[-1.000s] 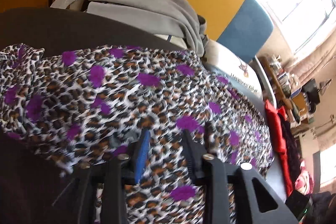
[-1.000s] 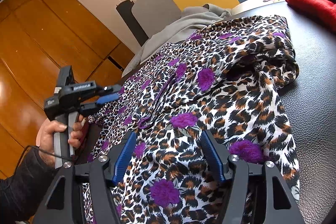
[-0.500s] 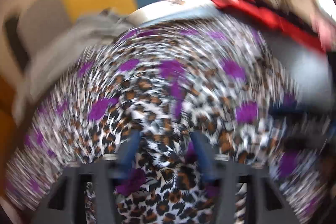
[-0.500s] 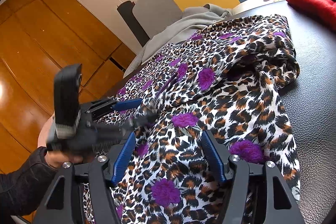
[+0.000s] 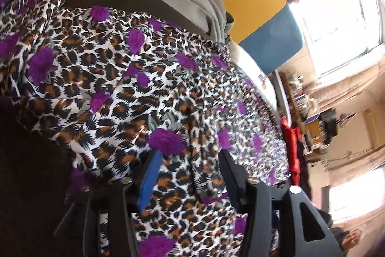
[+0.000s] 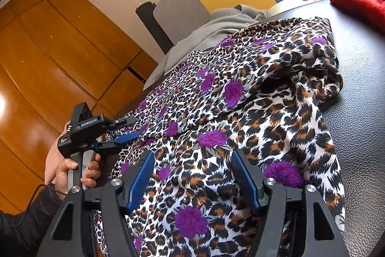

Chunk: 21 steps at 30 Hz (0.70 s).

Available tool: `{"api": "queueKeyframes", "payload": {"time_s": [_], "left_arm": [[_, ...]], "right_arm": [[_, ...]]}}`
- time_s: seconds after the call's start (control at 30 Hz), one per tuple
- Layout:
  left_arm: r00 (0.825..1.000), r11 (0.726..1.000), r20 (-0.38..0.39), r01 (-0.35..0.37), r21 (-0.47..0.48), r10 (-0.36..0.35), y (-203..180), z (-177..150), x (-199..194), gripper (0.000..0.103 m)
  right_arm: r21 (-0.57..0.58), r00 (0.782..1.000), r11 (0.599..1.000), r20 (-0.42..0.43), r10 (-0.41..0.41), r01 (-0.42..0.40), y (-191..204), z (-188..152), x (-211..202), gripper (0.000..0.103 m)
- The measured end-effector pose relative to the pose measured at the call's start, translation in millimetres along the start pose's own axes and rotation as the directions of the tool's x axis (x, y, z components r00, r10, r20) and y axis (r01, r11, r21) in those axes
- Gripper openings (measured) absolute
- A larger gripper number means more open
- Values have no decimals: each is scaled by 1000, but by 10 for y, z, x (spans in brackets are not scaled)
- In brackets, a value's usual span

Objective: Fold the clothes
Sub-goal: 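Pinch the blouse edge with the left gripper and lift it toward the right gripper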

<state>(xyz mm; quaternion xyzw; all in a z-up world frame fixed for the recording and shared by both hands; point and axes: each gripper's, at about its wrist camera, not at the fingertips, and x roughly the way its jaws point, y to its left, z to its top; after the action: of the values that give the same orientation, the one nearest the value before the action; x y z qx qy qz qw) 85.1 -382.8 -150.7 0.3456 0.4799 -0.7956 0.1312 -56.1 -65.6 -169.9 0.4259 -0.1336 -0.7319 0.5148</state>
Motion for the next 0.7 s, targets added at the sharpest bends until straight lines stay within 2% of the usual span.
{"api": "queueKeyframes", "payload": {"time_s": [0.13, 0.23, 0.27, 0.3, 0.37, 0.4, 0.47, 0.6, 0.67, 0.7], "left_arm": [[999, 999, -13, -30, 36, 30, -151, 62, 112, 63], [991, 981, -10, -132, 140, 135, -384, 53, 208, 61], [985, 968, -9, -168, 185, 172, -467, 45, 261, 56], [979, 952, -10, -194, 238, 202, -562, 29, 327, 36], [970, 923, -25, -224, 313, 244, -688, 10, 423, 3], [969, 919, -27, -225, 324, 247, -714, 21, 441, 2], [975, 927, -19, -203, 314, 220, -727, 78, 425, 2], [988, 956, 78, -146, 254, 130, -742, 350, 107, 0], [985, 960, 133, -139, 244, 108, -781, 528, -32, 0], [982, 957, 146, -154, 246, 121, -815, 606, -27, 0]], "right_arm": [[-1, 1000, 1000, -1, 0, 0, 17, 5, 12, 69], [-2, 1000, 1000, -2, 3, -3, 12, 10, 12, 70], [-2, 1000, 1000, -2, 5, -5, 10, 11, 13, 70], [-2, 1000, 1000, -1, 7, -7, 9, 13, 14, 71], [-3, 1000, 1000, -2, 12, -12, 8, 11, 10, 72], [-4, 1000, 1000, -2, 14, -14, 10, 9, 9, 72], [-4, 1000, 1000, -2, 17, -17, 11, 4, 6, 73], [-3, 1000, 1000, 0, 21, -21, 20, 1, 9, 73], [-3, 1000, 1000, 0, 22, -22, 25, 14, 20, 74], [-3, 1000, 1000, 0, 24, -24, 22, 15, 18, 74]]}}
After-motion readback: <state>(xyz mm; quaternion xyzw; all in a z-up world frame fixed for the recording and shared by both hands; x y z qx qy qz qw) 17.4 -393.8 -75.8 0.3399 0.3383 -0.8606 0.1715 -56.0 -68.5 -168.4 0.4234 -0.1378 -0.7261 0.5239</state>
